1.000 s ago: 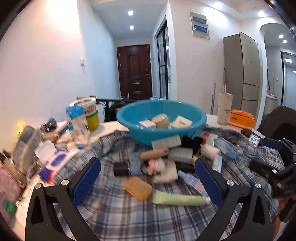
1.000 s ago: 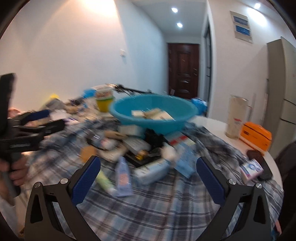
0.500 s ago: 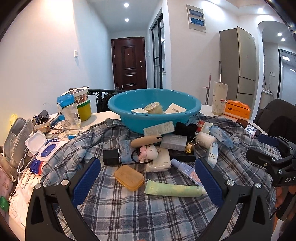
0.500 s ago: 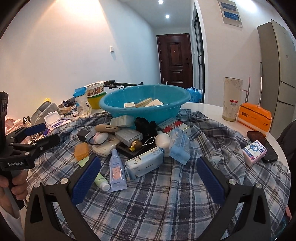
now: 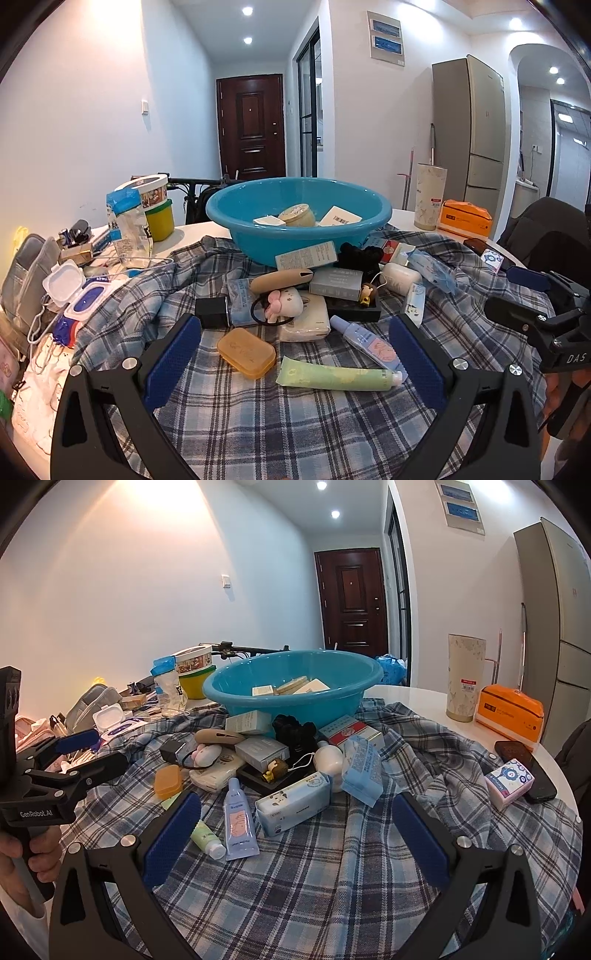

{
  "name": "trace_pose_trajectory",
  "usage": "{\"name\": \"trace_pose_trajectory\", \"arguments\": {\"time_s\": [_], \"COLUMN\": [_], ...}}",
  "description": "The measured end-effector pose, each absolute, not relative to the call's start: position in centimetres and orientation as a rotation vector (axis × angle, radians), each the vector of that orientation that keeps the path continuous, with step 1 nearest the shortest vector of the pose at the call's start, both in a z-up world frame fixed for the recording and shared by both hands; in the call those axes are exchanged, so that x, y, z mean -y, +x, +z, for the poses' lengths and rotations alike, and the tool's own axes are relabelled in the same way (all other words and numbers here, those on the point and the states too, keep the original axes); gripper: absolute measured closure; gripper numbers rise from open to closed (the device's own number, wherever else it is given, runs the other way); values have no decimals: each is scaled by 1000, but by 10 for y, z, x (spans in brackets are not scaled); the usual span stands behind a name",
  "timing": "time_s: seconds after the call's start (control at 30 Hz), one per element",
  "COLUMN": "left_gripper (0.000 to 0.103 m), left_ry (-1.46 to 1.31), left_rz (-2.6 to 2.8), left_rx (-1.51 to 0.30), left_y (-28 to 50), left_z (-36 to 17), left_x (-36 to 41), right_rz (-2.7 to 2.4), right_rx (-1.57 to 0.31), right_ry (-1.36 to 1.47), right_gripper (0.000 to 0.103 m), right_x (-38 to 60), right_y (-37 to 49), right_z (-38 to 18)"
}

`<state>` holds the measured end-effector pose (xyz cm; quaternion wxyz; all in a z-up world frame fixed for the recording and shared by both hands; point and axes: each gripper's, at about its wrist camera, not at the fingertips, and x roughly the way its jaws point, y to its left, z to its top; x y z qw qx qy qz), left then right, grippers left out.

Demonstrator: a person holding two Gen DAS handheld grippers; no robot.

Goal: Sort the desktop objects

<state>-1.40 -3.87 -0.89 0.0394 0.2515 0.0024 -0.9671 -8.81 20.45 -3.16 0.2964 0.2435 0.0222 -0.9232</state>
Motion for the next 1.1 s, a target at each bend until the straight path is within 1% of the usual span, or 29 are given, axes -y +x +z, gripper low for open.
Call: {"name": "trace_pose_trajectory", "arguments": {"time_s": [1.1], "left_gripper": [0], "left_ry": [794], "left_rz": [-2960], "left_rx": [-19], "left_y": [-15], "left_z": [-10], "left_x": [39], "right_rz": [-2438], "right_rx": [-70], "right_ry": [649], "right_gripper": [0], "right_x": [-195], "right_y": [-87], "right_z": [-31]}}
